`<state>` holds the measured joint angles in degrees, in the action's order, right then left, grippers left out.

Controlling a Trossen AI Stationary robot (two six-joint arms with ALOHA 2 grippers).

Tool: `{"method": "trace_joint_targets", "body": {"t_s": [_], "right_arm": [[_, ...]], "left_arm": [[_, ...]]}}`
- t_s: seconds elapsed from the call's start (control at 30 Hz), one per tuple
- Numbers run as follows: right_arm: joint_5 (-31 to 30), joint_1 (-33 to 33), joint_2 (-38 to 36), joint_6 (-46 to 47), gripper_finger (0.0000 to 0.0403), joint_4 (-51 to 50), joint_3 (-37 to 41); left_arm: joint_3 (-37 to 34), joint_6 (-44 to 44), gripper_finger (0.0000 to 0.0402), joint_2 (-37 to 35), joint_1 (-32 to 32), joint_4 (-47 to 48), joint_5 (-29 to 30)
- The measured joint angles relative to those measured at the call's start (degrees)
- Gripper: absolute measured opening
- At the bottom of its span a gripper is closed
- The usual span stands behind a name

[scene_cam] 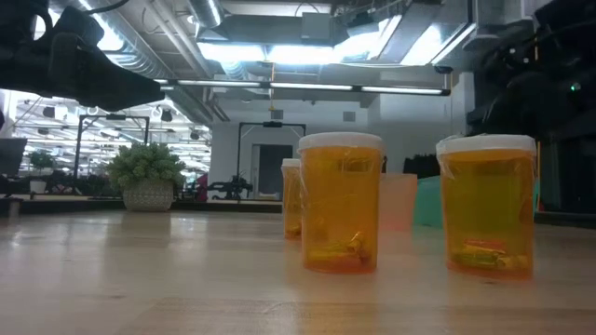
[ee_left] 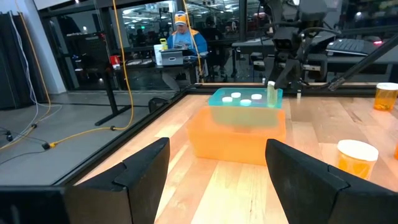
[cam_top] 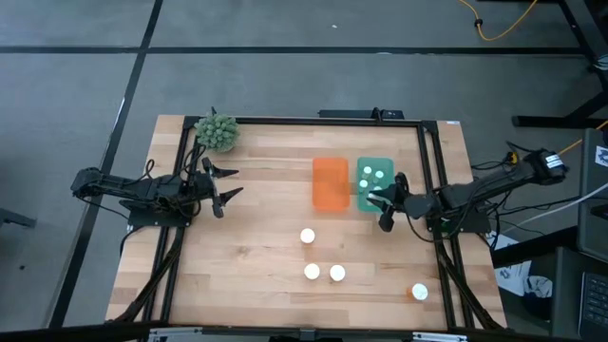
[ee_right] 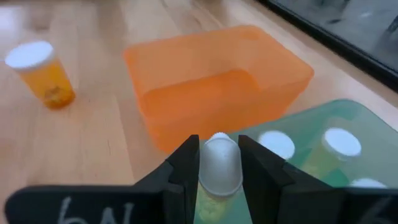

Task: Pick and place medicine bottles into bin by pill shape (circle, oval)
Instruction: Put the small yellow pill bottle into the green bin

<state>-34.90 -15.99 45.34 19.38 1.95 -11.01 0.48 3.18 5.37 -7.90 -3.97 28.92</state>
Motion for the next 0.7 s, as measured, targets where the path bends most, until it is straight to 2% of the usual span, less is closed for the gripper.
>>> {"method": "trace_joint_targets", "body": {"t_s": [0.07, 0.7], "right_arm": [[-0.01, 0.59, -0.02, -1.54, 0.0097, 2.94, 1.23], [0.57, 2.76, 0.04, -0.17, 0.0097, 4.75, 4.05]], "left_arm": [[0.0, 0.0, 0.0257, 0.0, 0.01, 0.0, 0.02], [-0.01, 0.0, 0.0257, 0.0, 0.0, 0.0, 0.01]]}}
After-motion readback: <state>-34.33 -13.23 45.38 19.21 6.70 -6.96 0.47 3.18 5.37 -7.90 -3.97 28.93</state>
